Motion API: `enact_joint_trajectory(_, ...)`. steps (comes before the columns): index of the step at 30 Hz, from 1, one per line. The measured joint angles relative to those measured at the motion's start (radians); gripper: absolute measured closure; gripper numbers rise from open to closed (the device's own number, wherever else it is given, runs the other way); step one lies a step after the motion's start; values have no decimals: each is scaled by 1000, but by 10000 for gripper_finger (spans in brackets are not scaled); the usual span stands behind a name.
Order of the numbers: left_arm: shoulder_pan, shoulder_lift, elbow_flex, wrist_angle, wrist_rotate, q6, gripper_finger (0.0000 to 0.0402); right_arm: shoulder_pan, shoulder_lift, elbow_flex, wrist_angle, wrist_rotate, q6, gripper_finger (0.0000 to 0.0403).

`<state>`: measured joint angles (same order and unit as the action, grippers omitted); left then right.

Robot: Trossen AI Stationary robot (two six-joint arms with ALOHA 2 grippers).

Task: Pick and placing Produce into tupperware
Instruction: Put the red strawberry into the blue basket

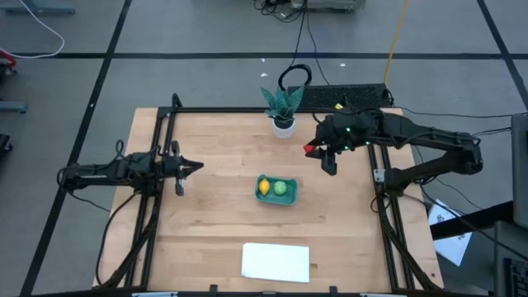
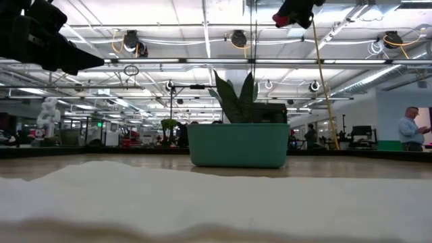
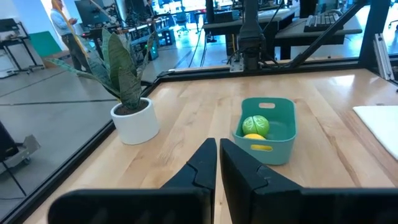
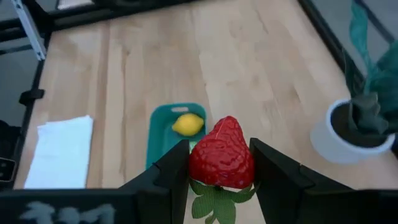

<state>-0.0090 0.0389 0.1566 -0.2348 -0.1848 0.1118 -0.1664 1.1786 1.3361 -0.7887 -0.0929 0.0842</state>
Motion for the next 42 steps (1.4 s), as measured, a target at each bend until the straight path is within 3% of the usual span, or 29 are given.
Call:
enact_joint_trajectory(10,0,0,0,0,0,-3,376,64,-57,-3,111,22,-29,268)
enact_joint_trajectory(19,0,0,0,0,0,-5,376,54,-56,-150,266,-33,-21,268)
enact_joint_trajectory(27,0,0,0,0,0,-5,376,27,30,-183,428,-174,23,268)
enact_joint_trajectory(42,0,0,0,-1,0,1,376,10,201,-182,542,-256,39,268)
